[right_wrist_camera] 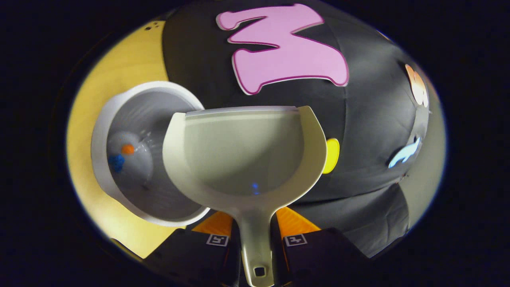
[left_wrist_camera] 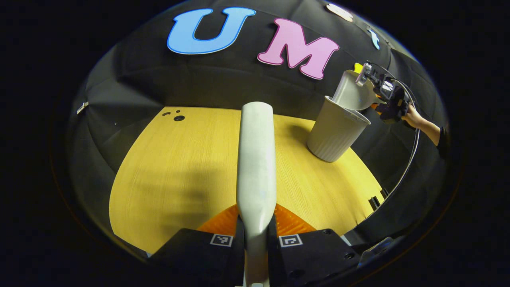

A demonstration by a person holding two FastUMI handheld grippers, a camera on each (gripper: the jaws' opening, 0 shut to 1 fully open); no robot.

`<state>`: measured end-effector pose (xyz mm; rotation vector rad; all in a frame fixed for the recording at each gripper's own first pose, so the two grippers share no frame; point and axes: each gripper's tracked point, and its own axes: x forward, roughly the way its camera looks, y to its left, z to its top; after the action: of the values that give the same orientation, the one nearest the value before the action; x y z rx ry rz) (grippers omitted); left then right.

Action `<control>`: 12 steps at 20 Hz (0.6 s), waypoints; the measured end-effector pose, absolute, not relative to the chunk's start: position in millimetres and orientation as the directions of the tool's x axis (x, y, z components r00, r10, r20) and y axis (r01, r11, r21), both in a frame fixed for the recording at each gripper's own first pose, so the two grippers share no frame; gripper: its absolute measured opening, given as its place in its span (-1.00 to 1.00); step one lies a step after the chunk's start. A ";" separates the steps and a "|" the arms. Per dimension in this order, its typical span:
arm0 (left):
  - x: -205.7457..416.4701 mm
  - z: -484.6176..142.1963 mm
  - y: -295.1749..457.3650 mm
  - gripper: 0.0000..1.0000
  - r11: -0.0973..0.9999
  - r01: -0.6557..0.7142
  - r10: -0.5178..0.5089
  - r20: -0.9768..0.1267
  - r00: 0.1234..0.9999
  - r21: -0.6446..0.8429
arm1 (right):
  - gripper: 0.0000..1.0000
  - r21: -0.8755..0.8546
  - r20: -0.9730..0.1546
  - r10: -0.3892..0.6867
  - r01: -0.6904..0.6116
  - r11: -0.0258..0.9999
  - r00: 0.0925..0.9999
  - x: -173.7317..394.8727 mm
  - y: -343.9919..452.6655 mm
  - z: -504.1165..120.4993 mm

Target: Pick up the small broom and dustpan from the desktop, sweep the trash into the dustpan with the broom, and then empty the trash into the garbage bin.

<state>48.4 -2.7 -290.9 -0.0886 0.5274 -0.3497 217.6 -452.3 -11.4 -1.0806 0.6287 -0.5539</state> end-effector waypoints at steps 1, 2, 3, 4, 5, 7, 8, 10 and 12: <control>48.3 -290.4 -1.2 -0.45 0.940 0.298 -0.342 -0.476 0.810 -0.168 | -0.29 -0.880 -0.223 -0.676 0.154 0.449 0.702 213.4 -444.3 -9.5; 48.0 -290.1 1.3 -0.47 0.943 0.292 -0.334 -0.476 0.813 -0.162 | -0.23 -0.825 -0.250 -0.659 0.200 0.529 0.710 210.0 -432.2 -6.0; 48.7 -290.4 1.8 -0.47 0.944 0.289 -0.330 -0.475 0.816 -0.159 | -0.28 -0.762 -0.277 -0.633 0.236 0.603 0.723 208.3 -421.1 -1.9; 48.0 -290.5 2.6 -0.47 0.945 0.286 -0.328 -0.475 0.816 -0.161 | -0.29 -0.694 -0.298 -0.598 0.261 0.670 0.744 206.1 -405.4 3.5; 48.7 -290.6 2.2 -0.47 0.946 0.282 -0.325 -0.474 0.818 -0.163 | -0.24 -0.630 -0.315 -0.557 0.270 0.728 0.769 203.4 -389.0 10.9; 50.9 -292.3 0.5 -0.45 0.946 0.275 -0.323 -0.470 0.822 -0.170 | -0.29 -0.509 -0.358 -0.459 0.242 0.826 0.813 202.7 -342.1 11.7; 53.0 -293.4 0.6 -0.45 0.947 0.271 -0.320 -0.468 0.823 -0.171 | -0.29 -0.438 -0.383 -0.395 0.212 0.873 0.835 202.1 -315.6 7.6; 56.6 -298.0 0.4 -0.47 0.951 0.261 -0.308 -0.473 0.825 -0.165 | -0.28 -0.283 -0.439 -0.249 0.130 0.950 0.863 195.8 -258.3 -5.6; 62.8 -304.8 0.1 -0.47 0.956 0.248 -0.294 -0.478 0.828 -0.160 | -0.29 -0.146 -0.504 -0.104 0.035 0.989 0.858 181.5 -199.6 -27.3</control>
<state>62.8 0.1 -304.8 -0.0923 0.5215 -0.2880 181.5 -199.6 -27.3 -0.1335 0.5357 -0.0732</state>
